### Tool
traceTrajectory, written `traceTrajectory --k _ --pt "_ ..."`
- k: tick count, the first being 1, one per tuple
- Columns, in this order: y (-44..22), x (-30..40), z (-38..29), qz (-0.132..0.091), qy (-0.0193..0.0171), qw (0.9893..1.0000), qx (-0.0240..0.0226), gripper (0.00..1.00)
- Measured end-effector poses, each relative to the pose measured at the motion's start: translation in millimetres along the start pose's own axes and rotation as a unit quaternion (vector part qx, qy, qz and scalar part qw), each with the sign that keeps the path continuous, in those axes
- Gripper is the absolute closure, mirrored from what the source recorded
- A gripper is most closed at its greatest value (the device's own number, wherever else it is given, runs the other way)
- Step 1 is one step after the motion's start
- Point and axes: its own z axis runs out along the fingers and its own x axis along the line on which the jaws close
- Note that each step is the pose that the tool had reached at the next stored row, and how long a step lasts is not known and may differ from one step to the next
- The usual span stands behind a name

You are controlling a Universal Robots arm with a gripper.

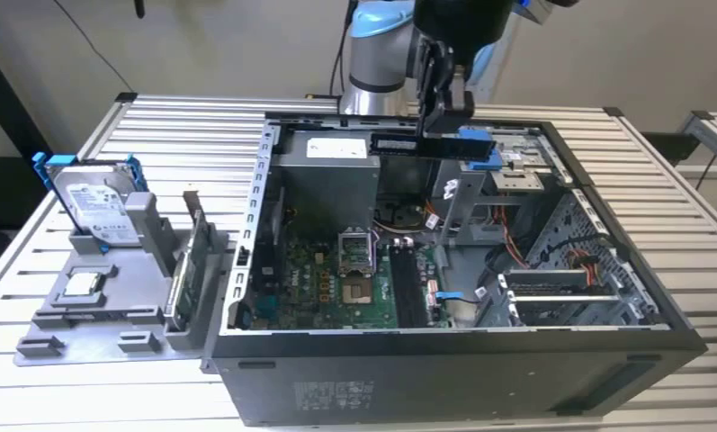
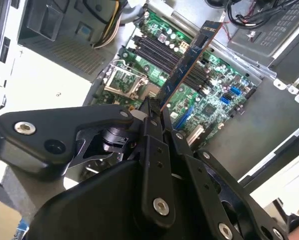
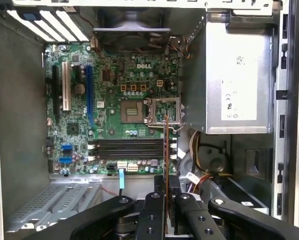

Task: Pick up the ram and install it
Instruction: 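Insert the ram into the slot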

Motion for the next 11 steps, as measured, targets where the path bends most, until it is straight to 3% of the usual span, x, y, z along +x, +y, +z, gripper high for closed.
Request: traceTrajectory --k 6,11 --pt "0.0 0.0 0.2 0.023 -0.0004 0.9997 0.0009 0.86" --pt "0.0 0.0 0.4 0.054 -0.0009 0.9986 0.0022 0.86"
